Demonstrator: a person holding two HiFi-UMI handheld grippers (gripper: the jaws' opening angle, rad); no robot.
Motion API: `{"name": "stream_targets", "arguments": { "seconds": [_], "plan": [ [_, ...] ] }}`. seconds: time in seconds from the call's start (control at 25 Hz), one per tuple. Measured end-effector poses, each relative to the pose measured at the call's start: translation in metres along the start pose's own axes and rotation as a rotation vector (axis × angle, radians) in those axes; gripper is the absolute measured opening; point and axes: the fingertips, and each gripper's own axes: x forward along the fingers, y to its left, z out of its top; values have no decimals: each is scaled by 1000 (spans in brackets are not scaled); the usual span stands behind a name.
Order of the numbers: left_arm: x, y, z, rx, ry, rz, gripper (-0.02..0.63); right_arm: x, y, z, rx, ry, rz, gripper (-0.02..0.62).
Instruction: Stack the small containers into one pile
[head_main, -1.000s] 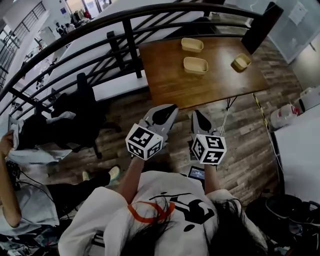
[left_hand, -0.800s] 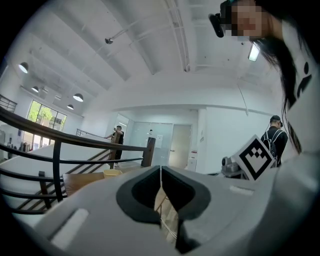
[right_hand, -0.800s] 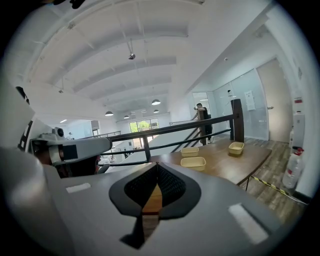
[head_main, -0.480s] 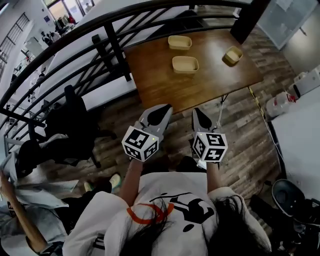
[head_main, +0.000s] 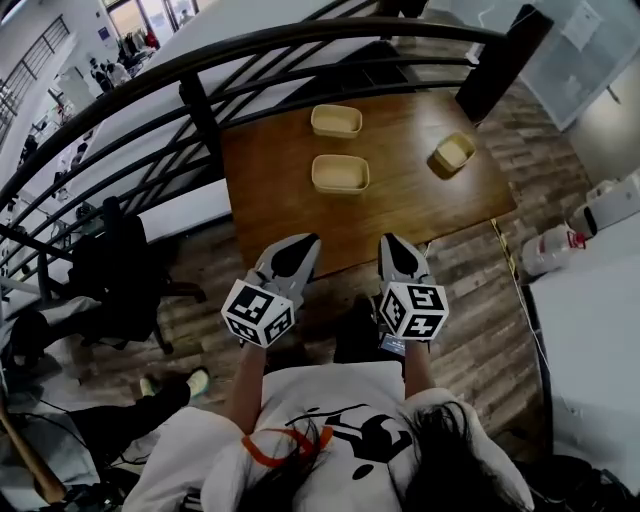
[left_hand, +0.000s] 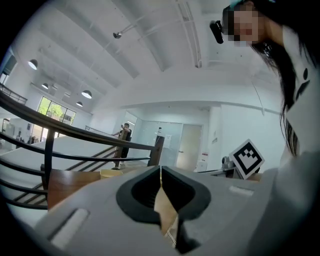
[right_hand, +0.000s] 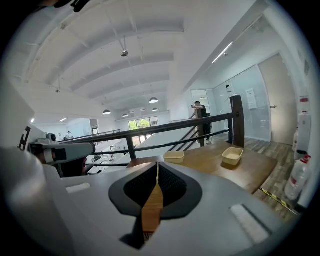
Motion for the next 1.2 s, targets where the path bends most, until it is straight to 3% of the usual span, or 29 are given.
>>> {"name": "stream_targets", "arguments": {
  "seconds": [0.4, 0.6, 0.84, 1.0, 1.2],
  "plan": [
    [138, 10, 10, -25, -3, 92, 0, 80, -111, 42, -29, 64, 97, 35],
    [221, 17, 0, -45, 13, 112, 0, 122, -203, 45, -18, 109, 77, 48],
    [255, 15, 1, -32, 16, 128, 0, 150, -281, 31, -43, 179, 21, 77],
    [272, 11, -4, -20, 41, 134, 0, 176, -343, 4, -80, 273, -20, 134],
    [272, 15, -2, -25, 50, 189, 0, 230, -403, -16, -244, 410, -38, 201]
  ]
}}
